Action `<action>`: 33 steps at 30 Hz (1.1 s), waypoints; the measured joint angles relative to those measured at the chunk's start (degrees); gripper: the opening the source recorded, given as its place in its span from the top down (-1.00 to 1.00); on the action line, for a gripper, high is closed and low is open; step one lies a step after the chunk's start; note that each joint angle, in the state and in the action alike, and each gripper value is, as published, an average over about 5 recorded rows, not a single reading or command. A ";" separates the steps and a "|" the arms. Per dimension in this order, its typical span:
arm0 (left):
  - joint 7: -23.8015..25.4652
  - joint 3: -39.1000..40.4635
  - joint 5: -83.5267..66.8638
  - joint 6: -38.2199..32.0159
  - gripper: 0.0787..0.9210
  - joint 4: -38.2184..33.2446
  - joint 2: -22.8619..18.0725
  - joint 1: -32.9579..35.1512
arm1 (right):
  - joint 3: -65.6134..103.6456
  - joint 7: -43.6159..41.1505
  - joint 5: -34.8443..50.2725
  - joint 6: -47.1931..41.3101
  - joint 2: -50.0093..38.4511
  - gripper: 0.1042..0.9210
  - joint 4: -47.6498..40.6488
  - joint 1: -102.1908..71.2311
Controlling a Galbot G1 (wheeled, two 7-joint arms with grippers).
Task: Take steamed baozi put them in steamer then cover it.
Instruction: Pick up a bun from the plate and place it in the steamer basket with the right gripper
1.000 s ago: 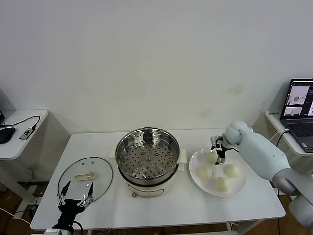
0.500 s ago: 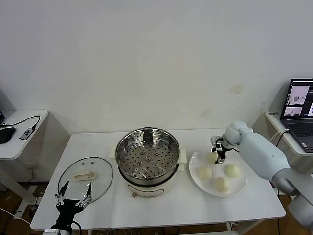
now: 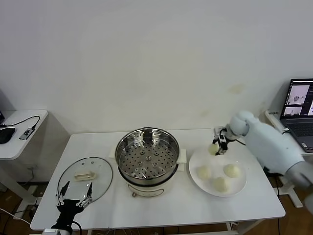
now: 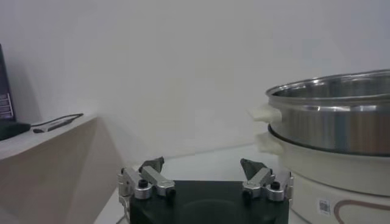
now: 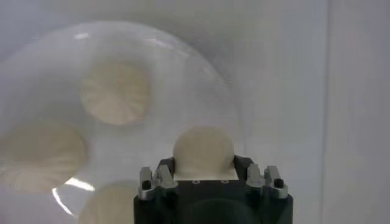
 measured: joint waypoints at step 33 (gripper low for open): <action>0.05 -0.58 -1.90 -0.47 -0.77 0.50 0.47 -0.11 | -27.62 6.02 12.60 18.21 21.58 -0.26 4.97 21.24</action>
